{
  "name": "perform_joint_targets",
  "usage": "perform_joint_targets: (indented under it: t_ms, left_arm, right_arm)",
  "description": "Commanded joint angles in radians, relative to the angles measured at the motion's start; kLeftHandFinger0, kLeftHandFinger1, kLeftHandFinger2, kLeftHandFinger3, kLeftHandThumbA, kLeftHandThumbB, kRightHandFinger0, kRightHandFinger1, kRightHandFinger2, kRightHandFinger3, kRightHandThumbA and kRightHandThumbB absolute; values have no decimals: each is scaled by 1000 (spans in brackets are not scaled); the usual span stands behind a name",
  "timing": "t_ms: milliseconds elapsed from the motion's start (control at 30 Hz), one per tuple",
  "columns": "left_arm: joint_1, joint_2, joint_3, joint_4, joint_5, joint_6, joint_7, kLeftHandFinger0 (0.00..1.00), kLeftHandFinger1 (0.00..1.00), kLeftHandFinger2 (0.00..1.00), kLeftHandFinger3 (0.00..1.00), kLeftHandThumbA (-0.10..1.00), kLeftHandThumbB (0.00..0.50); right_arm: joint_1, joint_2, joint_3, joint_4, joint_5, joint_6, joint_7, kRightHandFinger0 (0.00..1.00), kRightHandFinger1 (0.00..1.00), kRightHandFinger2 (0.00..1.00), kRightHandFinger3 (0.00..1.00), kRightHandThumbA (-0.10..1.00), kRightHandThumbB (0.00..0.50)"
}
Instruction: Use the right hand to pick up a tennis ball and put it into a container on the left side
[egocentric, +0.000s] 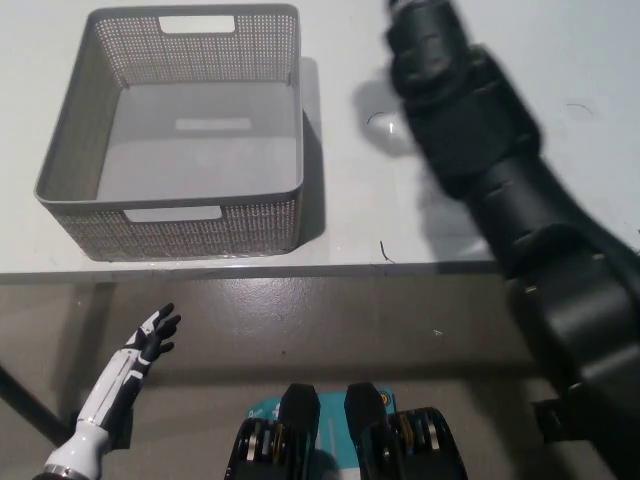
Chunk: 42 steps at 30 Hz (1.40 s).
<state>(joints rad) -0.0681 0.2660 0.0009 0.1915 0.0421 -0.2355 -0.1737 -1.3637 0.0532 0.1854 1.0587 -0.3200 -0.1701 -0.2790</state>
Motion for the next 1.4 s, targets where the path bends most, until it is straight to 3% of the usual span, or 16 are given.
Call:
perform_joint_targets:
  t_ms: [0,67,300,467,500,533,600,700,767,800,867,900,933,967,1133,1367]
  left_arm:
    - [8,19,-2,-33,-13,-19,-17,1000,1000,1000,1000,1000,304]
    - [12,18,-8,-39,-5,-13,-17,1000,1000,1000,1000,1000,306]
    - [0,12,-23,-40,-5,-1,-30,1000,1000,1000,1000,1000,317]
    - [-1,9,-21,-40,-16,-5,-34,1000,1000,1000,1000,1000,331]
    - [-4,9,-22,-38,-11,-6,-32,1000,1000,1000,1000,1000,341]
    - [-7,8,-23,-37,-8,-5,-33,1000,1000,1000,1000,1000,343]
    - [-9,9,-25,-39,1,-2,-31,1000,1000,1000,1000,1000,356]
    - [-13,14,-28,-42,3,-5,-37,1000,1000,1000,1000,1000,359]
    - [-17,16,-29,-42,1,-6,-41,1000,1000,1000,1000,1000,359]
    - [-18,17,-30,-45,-1,-2,-43,1000,1000,1000,1000,1000,358]
    - [-23,21,-32,-39,4,-12,-43,1000,1000,1000,1000,1000,355]
    - [-24,22,-33,-35,8,-17,-43,1000,1000,1000,1000,1000,355]
    - [-26,24,-34,-38,6,-9,-46,1000,1000,1000,1000,1000,363]
    - [-28,24,-35,-38,6,-5,-48,1000,1000,1000,1000,1000,370]
    - [-30,22,-36,-42,0,2,-54,1000,1000,1000,1000,1000,373]
    - [-30,25,-36,-40,3,-4,-61,1000,1000,1000,1000,1000,366]
  right_arm:
    - [-112,76,30,48,-20,-47,-21,33,410,850,926,-100,162]
    - [-124,109,49,109,-25,-70,-20,1,296,710,657,-100,160]
    - [-128,191,86,248,-32,-51,-29,0,353,869,845,-100,169]
    - [-99,214,127,318,-53,-33,-22,0,326,736,715,-100,203]
    - [-92,218,143,331,-67,-11,-26,90,382,718,676,-100,212]
    - [-87,219,153,338,-72,-3,-29,7,279,615,597,-100,211]
    - [-70,220,167,350,-79,7,-20,0,173,638,614,-100,204]
    - [-51,217,184,364,-82,53,-15,4,255,753,702,-100,223]
    - [-49,209,200,366,-93,74,2,7,260,660,710,-100,225]
    - [-53,203,223,369,-113,101,26,69,306,661,855,-100,224]
    - [-60,195,239,371,-116,126,67,351,580,858,981,173,274]
    - [-62,192,244,371,-115,132,84,420,617,870,994,232,280]
    - [-68,186,256,371,-123,149,121,851,1000,1000,1000,452,311]
    - [-67,179,267,370,-129,149,137,1000,1000,1000,1000,544,324]
    - [-70,163,289,363,-129,157,184,1000,1000,1000,1000,977,449]
    - [-77,130,240,329,-83,96,171,1000,1000,1000,1000,1000,489]
